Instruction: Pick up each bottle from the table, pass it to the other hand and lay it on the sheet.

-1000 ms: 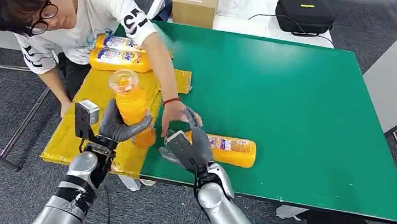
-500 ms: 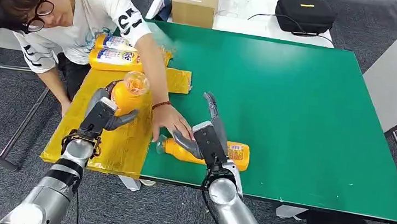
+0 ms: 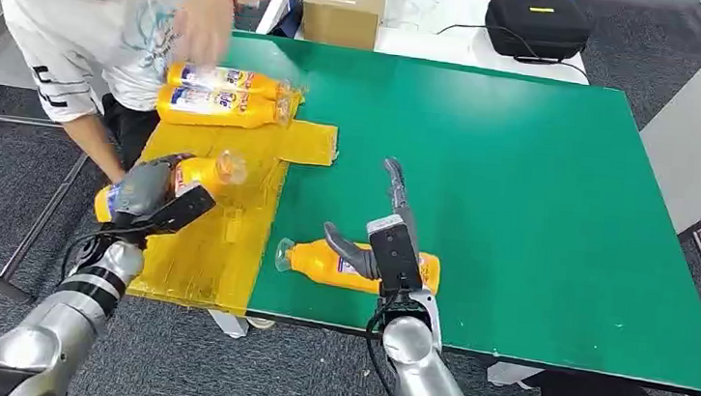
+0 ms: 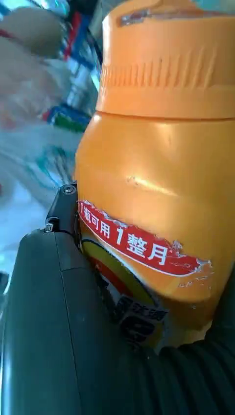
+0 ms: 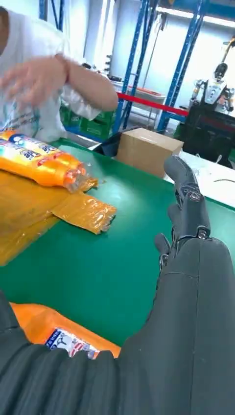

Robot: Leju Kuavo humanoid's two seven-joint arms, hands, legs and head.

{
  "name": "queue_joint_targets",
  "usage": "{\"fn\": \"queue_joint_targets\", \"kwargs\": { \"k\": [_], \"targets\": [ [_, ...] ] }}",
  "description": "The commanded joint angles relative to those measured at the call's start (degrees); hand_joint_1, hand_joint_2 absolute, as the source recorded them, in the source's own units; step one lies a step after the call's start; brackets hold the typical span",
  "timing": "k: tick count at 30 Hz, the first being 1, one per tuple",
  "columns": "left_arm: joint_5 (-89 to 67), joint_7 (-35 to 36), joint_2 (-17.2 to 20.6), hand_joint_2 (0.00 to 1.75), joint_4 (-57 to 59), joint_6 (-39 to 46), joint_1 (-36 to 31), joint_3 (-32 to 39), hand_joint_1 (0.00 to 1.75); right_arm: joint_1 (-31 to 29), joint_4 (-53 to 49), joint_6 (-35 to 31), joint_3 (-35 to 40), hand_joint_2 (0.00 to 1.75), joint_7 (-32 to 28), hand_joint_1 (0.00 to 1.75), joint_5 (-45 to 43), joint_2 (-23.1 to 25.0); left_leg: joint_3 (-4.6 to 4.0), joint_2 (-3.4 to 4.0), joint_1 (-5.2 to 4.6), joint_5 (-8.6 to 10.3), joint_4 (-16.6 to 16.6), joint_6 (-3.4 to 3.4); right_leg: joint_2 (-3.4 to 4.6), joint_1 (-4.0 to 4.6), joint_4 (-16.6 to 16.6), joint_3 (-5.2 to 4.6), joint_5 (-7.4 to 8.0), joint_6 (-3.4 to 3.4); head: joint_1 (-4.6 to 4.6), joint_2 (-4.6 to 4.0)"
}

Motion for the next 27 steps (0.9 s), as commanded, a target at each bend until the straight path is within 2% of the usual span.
{"fn": "queue_joint_targets", "kwargs": {
  "k": [1,4,8,18,20,26,27],
  "targets": [
    [-7.37,6.53,3.15,1.75,12.01,1.92,-5.62,-2.57,1.75,-2.23,0.59,0.11,-1.05,1.75,-0.94,0.00,-1.70,-1.14,0.16,0.04,0.02,-0.07,-0.01,-0.02,0.05,0.01,-0.02,0.16,-0.05,-0.04,0.02,0.00],
    [-8.29,8.12,3.01,1.75,12.54,2.27,-5.78,-2.56,1.75,-2.24,0.31,0.22,-1.07,1.75,-0.89,0.00,-1.75,-1.24,0.35,0.00,0.03,-0.15,0.01,-0.05,0.01,0.03,0.01,0.36,-0.15,-0.08,0.02,0.00],
    [-8.29,8.12,3.01,1.75,12.54,2.27,-5.78,-2.56,1.75,-2.24,0.31,0.22,-1.07,1.75,-0.89,0.00,-1.75,-1.24,0.03,-0.05,0.02,-0.01,-0.01,-0.02,-0.04,0.02,-0.04,0.06,-0.02,-0.03,0.02,0.00],
    [-8.69,9.26,2.81,1.75,12.79,2.26,-5.94,-2.51,1.75,-2.09,0.23,0.18,-1.06,1.75,-0.85,0.00,-1.77,-1.24,0.17,-0.05,0.03,-0.09,0.02,-0.04,-0.04,0.04,-0.01,0.20,-0.09,-0.05,0.02,0.00],
    [-12.35,11.83,2.41,1.75,13.28,1.74,-5.70,-4.56,1.75,-1.96,-0.12,0.35,-1.04,1.75,-0.68,0.00,-1.82,-1.31,0.25,-0.07,0.04,-0.13,0.04,-0.05,-0.06,0.04,0.02,0.29,-0.14,-0.07,0.02,0.00],
    [-19.23,9.56,1.79,1.75,14.69,-1.51,-4.30,-9.81,1.75,-2.85,1.13,1.45,-0.72,1.75,-0.68,0.00,-2.01,-1.58,0.32,-0.09,0.01,-0.13,-0.02,-0.03,-0.06,0.01,-0.03,0.35,-0.15,-0.06,0.02,0.00],
    [-23.01,8.77,2.01,1.75,16.01,-8.28,-5.34,-13.67,1.75,-3.22,1.38,1.82,-0.64,1.75,-0.69,0.00,-2.02,-1.83,0.28,-0.05,0.00,-0.11,-0.03,-0.03,-0.03,0.01,-0.03,0.30,-0.12,-0.05,0.02,0.00]
  ]
}}
